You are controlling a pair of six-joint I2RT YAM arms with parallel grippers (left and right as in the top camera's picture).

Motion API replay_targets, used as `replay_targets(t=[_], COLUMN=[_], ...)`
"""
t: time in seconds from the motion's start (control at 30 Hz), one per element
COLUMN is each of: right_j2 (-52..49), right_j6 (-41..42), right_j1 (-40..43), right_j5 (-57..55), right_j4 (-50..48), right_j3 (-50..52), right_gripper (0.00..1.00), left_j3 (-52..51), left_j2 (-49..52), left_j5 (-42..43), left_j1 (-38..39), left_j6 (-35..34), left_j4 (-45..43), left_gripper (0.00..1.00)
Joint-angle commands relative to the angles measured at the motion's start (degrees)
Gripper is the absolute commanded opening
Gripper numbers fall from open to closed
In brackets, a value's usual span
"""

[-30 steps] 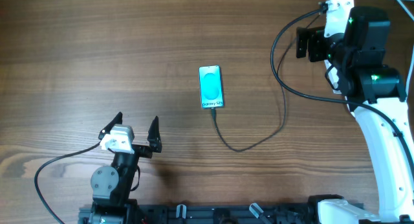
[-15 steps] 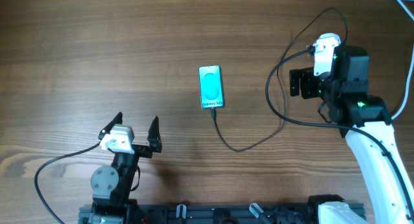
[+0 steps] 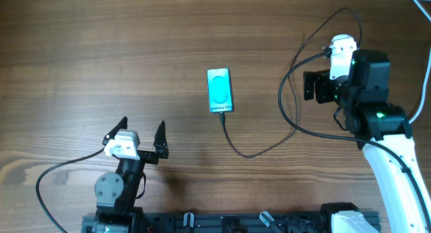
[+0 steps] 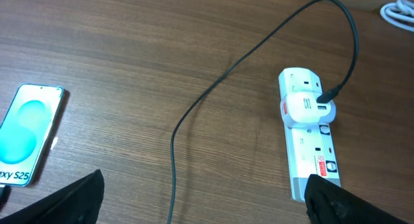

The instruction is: Plug charger to phone and switch on socket

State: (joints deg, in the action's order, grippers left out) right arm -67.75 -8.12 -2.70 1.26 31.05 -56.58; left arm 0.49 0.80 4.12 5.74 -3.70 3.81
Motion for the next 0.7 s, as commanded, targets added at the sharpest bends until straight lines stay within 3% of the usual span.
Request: replay_targets(t=[0.0,0.23,0.67], right_j2=[1.0,1.0,5.0], right_j6=[0.6,-1.0,-0.9], right_j1=[-0.7,-3.7,-5.3], right_j5=[0.0,0.0,3.3], right_j4=[-0.2,-2.8,-17.4], right_j3=[0.1,3.8,21.4], right_gripper=[1.00,1.00,1.00], left_j3=[-0.2,-0.2,-0.2], left_j2=[-0.6,-0.6,-0.6], left_j5=[-0.6,-0.6,-0.6], left_j1=[0.3,0.3,0.3], left_j6=[0.3,0.3,0.3], left_j4=[0.4,0.4,0.4], left_gripper=[1.00,1.00,1.00])
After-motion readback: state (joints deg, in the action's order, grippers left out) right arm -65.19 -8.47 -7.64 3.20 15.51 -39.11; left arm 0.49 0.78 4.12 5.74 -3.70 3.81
